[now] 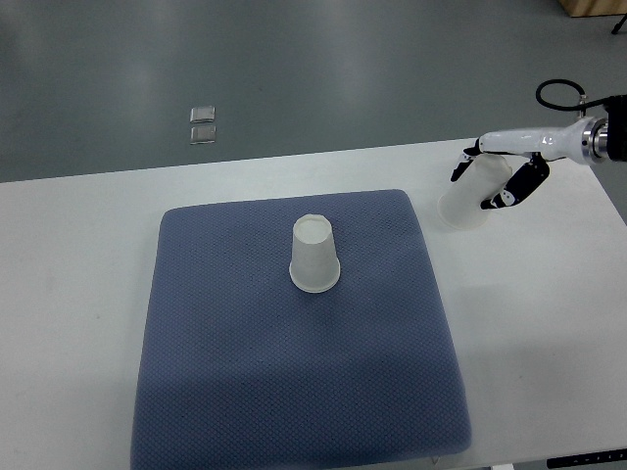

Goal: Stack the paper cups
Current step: 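Lift the cup and carry it over the upside-down cup on the cushion, then lower the held cup onto the upside-down cup to nest them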

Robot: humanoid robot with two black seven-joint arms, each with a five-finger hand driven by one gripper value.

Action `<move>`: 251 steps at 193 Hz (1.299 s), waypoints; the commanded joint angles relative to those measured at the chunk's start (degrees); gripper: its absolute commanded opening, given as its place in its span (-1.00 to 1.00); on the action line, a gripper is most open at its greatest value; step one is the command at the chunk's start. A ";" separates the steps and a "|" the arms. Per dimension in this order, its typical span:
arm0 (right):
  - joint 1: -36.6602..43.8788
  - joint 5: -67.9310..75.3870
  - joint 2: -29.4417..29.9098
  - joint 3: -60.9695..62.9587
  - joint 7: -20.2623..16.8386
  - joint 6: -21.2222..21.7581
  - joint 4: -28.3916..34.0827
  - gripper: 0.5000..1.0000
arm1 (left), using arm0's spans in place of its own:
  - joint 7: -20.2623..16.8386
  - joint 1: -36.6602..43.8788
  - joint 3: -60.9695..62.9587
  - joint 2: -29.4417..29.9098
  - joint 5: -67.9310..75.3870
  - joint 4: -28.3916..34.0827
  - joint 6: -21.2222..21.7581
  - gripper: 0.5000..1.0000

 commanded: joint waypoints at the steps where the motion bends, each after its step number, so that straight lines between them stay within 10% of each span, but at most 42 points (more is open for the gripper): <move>1: 3.68 0.81 0.66 0.04 0.20 2.51 2.04 -0.37 | 0.00 0.07 0.03 0.00 0.00 0.00 -0.03 1.00; 71: 8.69 3.36 12.35 4.61 -0.59 11.04 3.36 -0.34 | 0.00 -0.01 0.03 0.00 0.00 0.00 -0.03 1.00; 251: 8.78 2.56 23.07 3.82 -4.11 11.39 -1.92 -0.31 | 0.00 -0.01 -0.06 0.00 0.00 0.00 -0.03 1.00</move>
